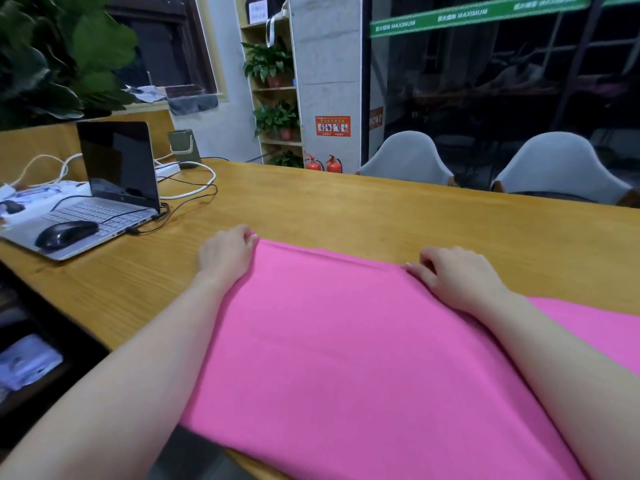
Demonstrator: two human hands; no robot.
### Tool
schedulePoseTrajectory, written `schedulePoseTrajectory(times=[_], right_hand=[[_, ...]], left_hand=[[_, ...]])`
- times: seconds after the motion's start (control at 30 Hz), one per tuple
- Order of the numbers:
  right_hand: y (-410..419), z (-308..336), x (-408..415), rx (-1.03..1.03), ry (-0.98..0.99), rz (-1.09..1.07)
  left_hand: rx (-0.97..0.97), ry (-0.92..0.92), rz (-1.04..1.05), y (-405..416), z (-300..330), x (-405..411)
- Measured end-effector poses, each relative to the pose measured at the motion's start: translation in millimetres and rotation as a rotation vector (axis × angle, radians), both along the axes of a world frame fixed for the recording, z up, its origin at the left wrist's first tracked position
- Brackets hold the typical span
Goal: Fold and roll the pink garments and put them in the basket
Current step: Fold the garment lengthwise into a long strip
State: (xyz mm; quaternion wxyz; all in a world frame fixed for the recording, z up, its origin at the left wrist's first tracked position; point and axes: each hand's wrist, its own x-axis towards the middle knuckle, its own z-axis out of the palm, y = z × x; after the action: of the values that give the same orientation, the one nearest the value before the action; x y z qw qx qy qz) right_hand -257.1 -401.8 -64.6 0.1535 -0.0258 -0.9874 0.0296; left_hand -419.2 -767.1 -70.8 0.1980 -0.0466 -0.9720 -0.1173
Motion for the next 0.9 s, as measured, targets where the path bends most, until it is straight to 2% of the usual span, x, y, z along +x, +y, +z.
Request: schedulePoseTrajectory(times=[0.27, 0.4, 0.43, 0.5, 0.6, 0.67, 0.77, 0.9], right_hand=[[-1, -7, 0, -0.14, 0.01, -0.075], [0, -6, 1, -0.237, -0.009, -0.079], [1, -6, 0, -0.267, -0.011, -0.072], [3, -7, -2, -0.294, -0.006, -0.044], [5, -7, -4, -0.305, -0.008, -0.01], [7, -6, -4, -0.312, -0.016, -0.002], [11, -8, -5, -0.327, -0.009, 0.001], [13, -10, -3, -0.348, 0.023, 0.01]], left_hand=[[0.016, 0.0, 0.03, 2, -1, 0], [-0.077, 0.145, 0.041, 15, 7, 14], [-0.08, 0.173, -0.025, 27, 12, 22], [-0.033, 0.111, -0.313, 63, 23, 52], [0.003, -0.17, -0.796, 124, 28, 122], [-0.081, -0.294, -0.93, 149, 18, 158], [-0.243, -0.323, -0.888, 145, 1, 162], [-0.219, -0.357, -0.685, 90, 2, 108]])
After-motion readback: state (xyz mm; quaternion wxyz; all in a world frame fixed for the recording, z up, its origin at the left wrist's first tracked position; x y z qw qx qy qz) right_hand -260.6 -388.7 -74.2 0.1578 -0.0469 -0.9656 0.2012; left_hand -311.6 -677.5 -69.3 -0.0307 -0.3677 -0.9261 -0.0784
